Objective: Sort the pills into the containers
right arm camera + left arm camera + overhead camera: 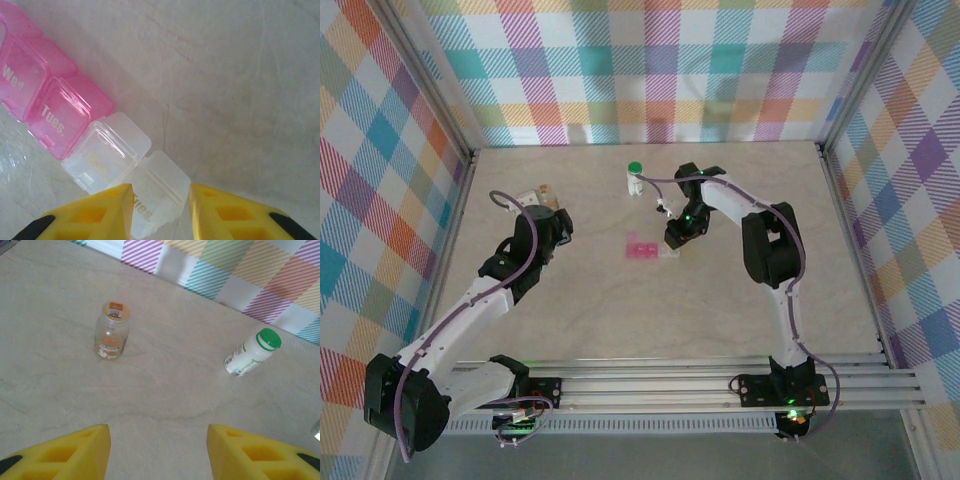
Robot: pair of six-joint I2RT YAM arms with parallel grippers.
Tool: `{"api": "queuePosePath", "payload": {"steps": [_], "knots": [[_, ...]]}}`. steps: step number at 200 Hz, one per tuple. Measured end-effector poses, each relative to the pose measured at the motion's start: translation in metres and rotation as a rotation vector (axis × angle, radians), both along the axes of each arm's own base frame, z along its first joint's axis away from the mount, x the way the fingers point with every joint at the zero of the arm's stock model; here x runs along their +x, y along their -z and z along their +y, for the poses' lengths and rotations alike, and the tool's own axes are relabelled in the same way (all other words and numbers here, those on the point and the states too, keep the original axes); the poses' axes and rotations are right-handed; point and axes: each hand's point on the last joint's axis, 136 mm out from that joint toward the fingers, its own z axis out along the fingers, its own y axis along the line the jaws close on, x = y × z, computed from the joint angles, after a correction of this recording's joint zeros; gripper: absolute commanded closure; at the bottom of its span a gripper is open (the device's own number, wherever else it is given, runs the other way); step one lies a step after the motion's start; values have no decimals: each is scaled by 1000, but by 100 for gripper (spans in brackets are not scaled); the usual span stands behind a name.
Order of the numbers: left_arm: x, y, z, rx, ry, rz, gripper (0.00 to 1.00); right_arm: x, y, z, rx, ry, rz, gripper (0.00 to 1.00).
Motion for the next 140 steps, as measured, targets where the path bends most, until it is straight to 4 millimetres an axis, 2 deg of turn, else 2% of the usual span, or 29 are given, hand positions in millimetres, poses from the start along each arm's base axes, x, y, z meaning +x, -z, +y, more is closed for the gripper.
{"api": "queuePosePath", "payload": {"steps": [32,72,84,91,116,140], "knots": [[-2,-3,1,-7,-1,-9,46,-3,0,-8,-37,1,-6,64],[-3,-9,5,-7,-17,-29,46,-4,-4,-7,-35,8,-6,62],[-4,-12,9,1,-37,-39,46,-4,-5,-5,-27,14,-2,56],[-4,-13,11,7,-49,-44,42,-5,-6,-5,-24,16,-1,53],[-1,-18,25,36,-111,-55,26,0,-26,-1,9,44,-40,46],[14,-20,41,58,-175,-33,22,10,-71,4,81,90,-168,40]]}}
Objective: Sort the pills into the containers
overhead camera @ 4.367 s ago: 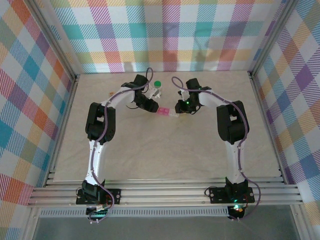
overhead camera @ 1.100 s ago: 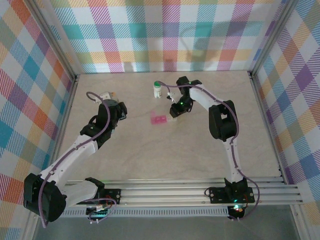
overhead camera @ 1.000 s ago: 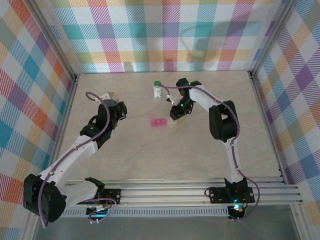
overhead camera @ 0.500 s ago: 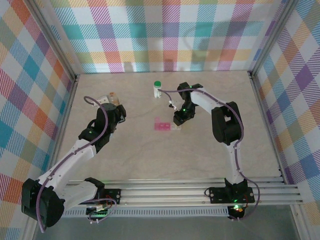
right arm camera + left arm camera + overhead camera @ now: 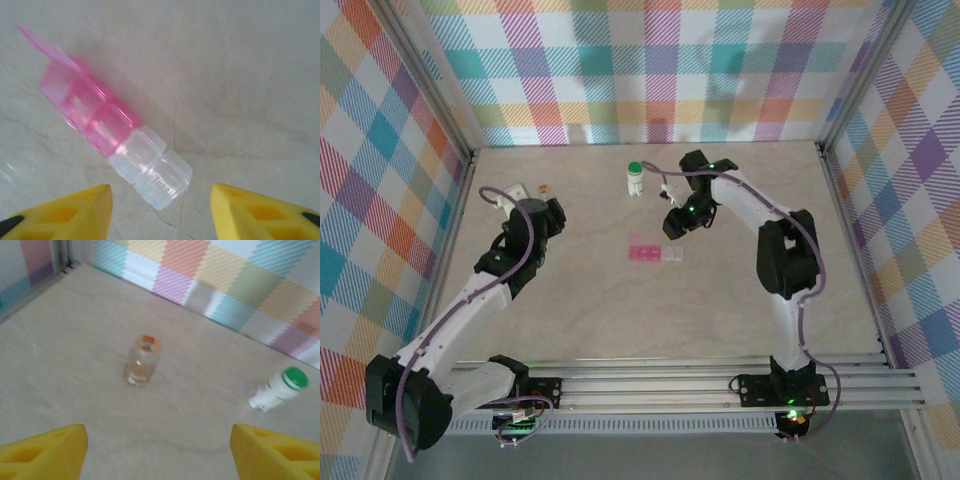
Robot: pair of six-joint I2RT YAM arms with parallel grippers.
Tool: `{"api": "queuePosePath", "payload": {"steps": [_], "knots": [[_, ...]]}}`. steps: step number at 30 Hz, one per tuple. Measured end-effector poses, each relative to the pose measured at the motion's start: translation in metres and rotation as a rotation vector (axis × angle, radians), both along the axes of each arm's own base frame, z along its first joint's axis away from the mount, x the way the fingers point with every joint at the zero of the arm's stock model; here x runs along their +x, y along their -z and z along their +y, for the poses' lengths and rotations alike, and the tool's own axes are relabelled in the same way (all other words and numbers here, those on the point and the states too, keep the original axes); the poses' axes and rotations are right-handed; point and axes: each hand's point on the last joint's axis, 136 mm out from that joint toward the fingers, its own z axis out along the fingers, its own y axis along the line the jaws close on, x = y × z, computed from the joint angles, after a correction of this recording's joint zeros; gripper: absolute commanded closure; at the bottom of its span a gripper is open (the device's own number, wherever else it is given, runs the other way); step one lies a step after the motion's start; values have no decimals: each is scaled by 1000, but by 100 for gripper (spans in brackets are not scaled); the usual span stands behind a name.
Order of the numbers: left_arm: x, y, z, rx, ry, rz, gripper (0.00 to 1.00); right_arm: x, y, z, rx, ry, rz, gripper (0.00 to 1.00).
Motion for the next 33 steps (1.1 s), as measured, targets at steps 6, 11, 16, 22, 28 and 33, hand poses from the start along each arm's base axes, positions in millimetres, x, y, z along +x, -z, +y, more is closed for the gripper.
{"api": "queuePosePath", "payload": {"steps": [6,11,16,22,28,33], "knots": [[55,22,26,6,-57,124,10,-22,-68,1,151,71,-239,24],[106,51,35,-8,-21,254,0,-66,-72,15,274,38,-347,0],[152,86,36,-26,49,367,3,-94,-61,8,379,43,-433,1],[180,115,26,-15,125,476,12,-94,-107,9,520,44,-618,1],[184,143,25,12,155,581,19,-91,-125,11,564,43,-684,1],[180,166,26,34,174,664,31,-90,-125,11,561,46,-685,1]]}}
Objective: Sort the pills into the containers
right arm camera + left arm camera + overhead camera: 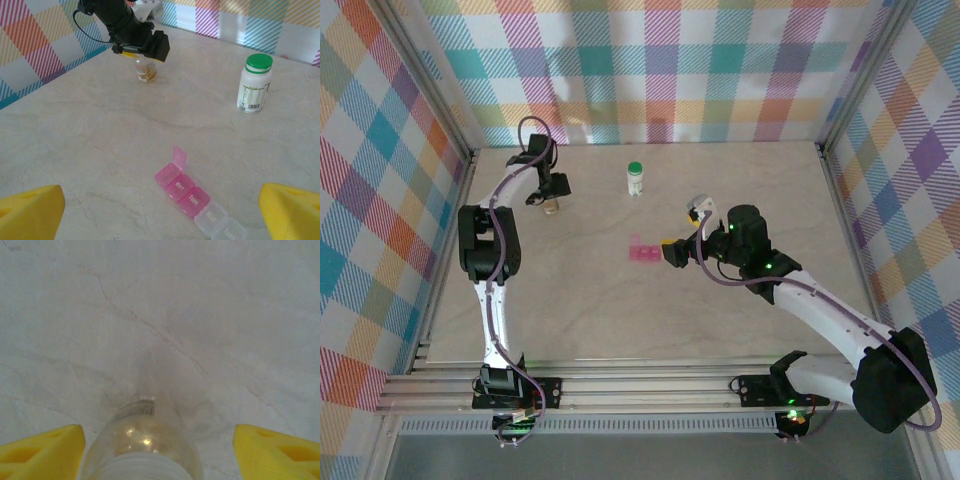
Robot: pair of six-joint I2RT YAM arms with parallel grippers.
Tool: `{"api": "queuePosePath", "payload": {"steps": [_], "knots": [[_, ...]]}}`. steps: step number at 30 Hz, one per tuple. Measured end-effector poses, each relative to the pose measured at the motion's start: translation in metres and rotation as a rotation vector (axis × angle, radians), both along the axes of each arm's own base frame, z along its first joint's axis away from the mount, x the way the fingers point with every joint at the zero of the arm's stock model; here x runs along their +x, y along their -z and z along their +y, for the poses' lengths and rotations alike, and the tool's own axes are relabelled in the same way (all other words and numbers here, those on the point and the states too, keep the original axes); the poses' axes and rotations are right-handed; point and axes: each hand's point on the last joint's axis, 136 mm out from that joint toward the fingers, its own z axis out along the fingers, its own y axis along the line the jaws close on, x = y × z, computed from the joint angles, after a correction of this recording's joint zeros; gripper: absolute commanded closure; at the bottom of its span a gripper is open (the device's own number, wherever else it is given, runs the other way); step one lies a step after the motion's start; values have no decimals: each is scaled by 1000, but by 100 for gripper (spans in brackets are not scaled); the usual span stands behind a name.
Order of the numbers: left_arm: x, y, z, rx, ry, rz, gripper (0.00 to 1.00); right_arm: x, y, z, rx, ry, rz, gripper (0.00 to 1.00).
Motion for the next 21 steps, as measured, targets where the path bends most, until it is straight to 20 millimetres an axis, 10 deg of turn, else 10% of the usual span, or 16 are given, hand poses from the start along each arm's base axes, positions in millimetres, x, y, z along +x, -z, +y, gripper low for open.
{"api": "queuePosePath", "payload": {"steps": [5,13,21], "knots": [[-4,4,0,7,10,25,53,1,5,1,-7,0,12,1],[-32,-6,-2,74,22,19,55,4,8,0,-11,15,23,1],[-116,-83,-83,27,228,-159,56,13,3,-10,14,123,82,0]]}}
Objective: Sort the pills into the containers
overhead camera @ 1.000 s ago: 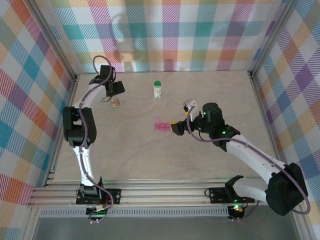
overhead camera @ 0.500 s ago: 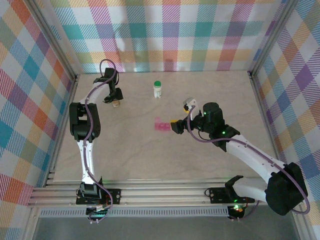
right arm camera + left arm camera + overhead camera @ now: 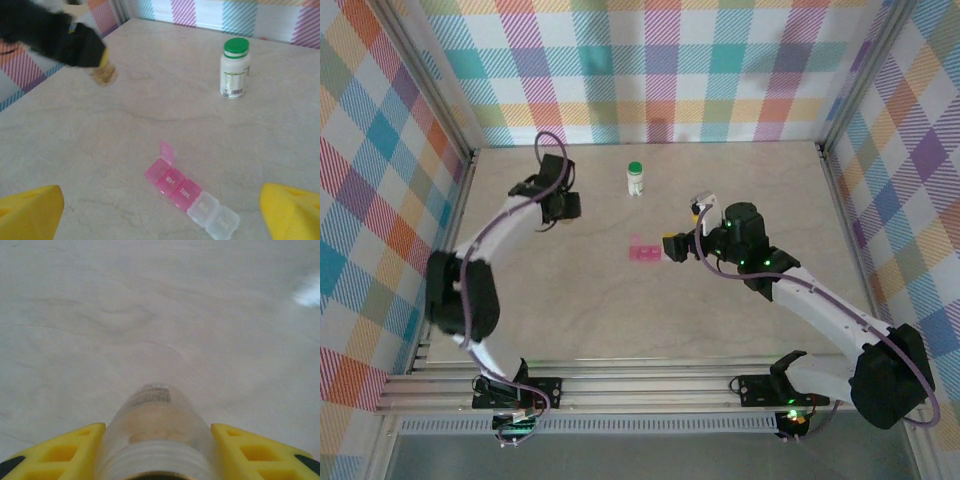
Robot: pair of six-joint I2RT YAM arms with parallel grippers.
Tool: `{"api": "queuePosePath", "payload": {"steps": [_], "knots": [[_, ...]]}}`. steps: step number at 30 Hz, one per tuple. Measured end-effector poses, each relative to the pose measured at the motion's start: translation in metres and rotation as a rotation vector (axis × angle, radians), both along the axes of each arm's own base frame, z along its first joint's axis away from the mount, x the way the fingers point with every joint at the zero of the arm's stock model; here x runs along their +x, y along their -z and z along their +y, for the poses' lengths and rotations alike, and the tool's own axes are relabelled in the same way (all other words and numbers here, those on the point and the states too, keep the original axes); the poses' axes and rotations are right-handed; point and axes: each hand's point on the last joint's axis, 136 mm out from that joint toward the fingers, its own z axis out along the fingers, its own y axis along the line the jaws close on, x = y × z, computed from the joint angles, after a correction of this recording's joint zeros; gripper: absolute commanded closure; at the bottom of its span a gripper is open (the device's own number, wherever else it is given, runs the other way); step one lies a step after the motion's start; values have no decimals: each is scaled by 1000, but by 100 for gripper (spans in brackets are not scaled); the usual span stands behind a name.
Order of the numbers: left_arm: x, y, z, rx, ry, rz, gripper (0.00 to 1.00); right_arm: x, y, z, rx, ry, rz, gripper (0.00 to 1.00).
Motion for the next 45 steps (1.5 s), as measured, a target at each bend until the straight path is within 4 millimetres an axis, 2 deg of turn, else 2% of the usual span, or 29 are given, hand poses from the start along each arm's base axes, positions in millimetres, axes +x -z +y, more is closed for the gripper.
{"api": "queuePosePath", "payload": {"steps": [2,4,8,10,13,15,18,24,29,32,35,39,41,43,45], "knots": [[-27,-10,-34,-40,106,-48,56,1,-4,-6,8,44,9,0],[-53,-3,-68,-64,221,-55,57,0,-12,-17,16,100,11,0],[-91,37,-127,-54,413,34,56,-5,-31,-39,36,202,-17,0],[-105,55,-154,-33,500,68,55,-6,-31,-47,30,245,-10,1],[-122,70,-190,5,623,102,54,-6,-24,-61,0,313,15,1],[-126,72,-211,9,681,103,54,-8,-22,-70,-17,358,22,1],[-125,73,-226,0,715,98,50,-11,-23,-83,-29,407,16,1],[-125,78,-232,-5,743,101,34,-14,-22,-95,-50,456,18,1],[-125,79,-233,-6,749,101,30,-15,-17,-97,-67,463,30,1],[-127,71,-230,-21,743,77,23,-15,-10,-96,-88,456,52,1],[-135,43,-214,-44,725,-7,21,-14,4,-90,-140,429,104,5],[-140,-23,-183,-93,658,-250,20,-7,14,-76,-196,379,177,9],[-146,-47,-163,-121,611,-374,17,-3,19,-63,-228,343,209,11],[-153,-56,-141,-136,560,-470,16,-1,25,-44,-276,296,243,12],[-159,-53,-123,-131,520,-521,15,1,34,-24,-317,248,271,12]]}}
